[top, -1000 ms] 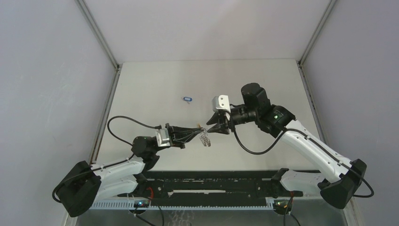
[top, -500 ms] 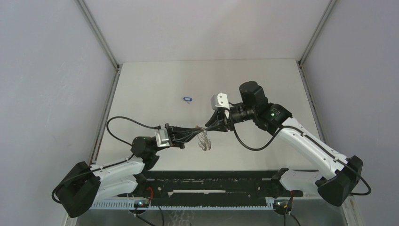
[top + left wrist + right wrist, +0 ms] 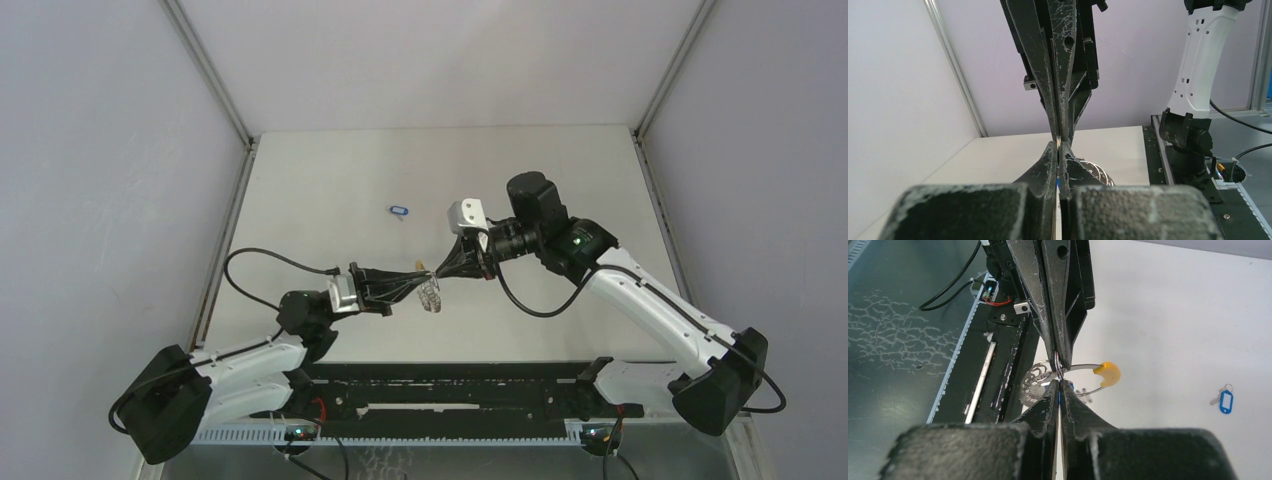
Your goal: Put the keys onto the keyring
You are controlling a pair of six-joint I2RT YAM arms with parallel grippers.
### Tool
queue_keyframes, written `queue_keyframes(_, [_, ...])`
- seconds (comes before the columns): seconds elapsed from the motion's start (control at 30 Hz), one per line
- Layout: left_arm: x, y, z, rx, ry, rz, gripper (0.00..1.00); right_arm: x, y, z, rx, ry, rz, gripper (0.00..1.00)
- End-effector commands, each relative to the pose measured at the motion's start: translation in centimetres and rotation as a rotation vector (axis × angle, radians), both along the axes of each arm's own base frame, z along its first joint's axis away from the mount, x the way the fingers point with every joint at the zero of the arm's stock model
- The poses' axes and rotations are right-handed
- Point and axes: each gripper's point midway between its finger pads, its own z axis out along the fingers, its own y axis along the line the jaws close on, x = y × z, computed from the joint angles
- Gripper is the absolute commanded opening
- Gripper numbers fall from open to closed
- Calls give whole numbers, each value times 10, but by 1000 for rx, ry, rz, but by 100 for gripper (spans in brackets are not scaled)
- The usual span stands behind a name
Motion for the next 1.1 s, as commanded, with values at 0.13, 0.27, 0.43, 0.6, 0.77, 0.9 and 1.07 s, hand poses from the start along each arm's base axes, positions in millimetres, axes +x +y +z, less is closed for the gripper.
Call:
queue_keyframes(0.13, [-9,9,28,-78,-74,-3,0,-2,1,2,10,2,30,0])
queue_keyframes(0.27, [-10,10,29,-81,-80,-4,0,0,1,-2,-5,8,18,0])
queue_keyframes(0.43, [-12,12,33,-93,-90,-4,0,6,0,-9,-33,10,-17,0])
queue_keyframes(0.6, [-15,14,37,-104,-100,-9,0,9,4,-12,-50,-1,-39,0])
queue_keyframes(0.77, [-15,14,36,-104,-98,-9,0,8,2,-10,-51,-17,-45,0])
queue_keyframes(0.9, [-14,15,33,-101,-91,-1,0,4,-9,0,-36,-49,-55,13])
queue_keyframes(1.07, [-13,13,32,-96,-85,-7,0,-7,-7,19,31,-70,-16,23])
